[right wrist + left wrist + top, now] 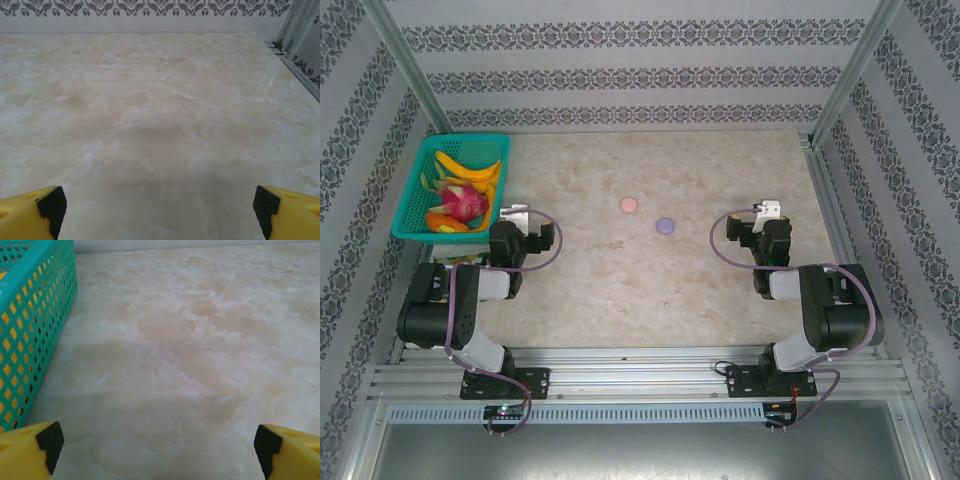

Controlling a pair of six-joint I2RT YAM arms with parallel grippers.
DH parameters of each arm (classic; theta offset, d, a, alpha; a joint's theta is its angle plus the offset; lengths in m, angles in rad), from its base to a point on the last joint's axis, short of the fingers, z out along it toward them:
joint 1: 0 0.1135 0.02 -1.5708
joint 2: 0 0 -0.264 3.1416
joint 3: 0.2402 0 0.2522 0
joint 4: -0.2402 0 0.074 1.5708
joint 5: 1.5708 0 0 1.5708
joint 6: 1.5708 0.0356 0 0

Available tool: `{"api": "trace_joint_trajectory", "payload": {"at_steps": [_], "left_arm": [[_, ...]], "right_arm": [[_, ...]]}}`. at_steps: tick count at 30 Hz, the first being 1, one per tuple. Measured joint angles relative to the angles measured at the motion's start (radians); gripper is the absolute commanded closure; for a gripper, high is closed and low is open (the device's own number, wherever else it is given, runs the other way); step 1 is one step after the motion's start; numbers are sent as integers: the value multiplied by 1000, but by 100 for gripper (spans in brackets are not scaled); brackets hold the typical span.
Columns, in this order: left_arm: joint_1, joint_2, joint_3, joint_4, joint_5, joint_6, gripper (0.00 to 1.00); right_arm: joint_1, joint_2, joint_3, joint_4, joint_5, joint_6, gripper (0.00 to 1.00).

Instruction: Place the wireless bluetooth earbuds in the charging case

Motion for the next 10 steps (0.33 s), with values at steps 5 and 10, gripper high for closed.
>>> {"api": "trace_joint_trajectory", "payload": {"at_steps": [5, 10], "left_arm": [[0, 0, 0, -3, 2, 0, 0], [0, 0, 0, -3, 2, 0, 0]], "right_arm": [[-1, 0, 0, -6, -7, 1, 2], [-3, 0, 0, -10, -16, 1, 2]]}}
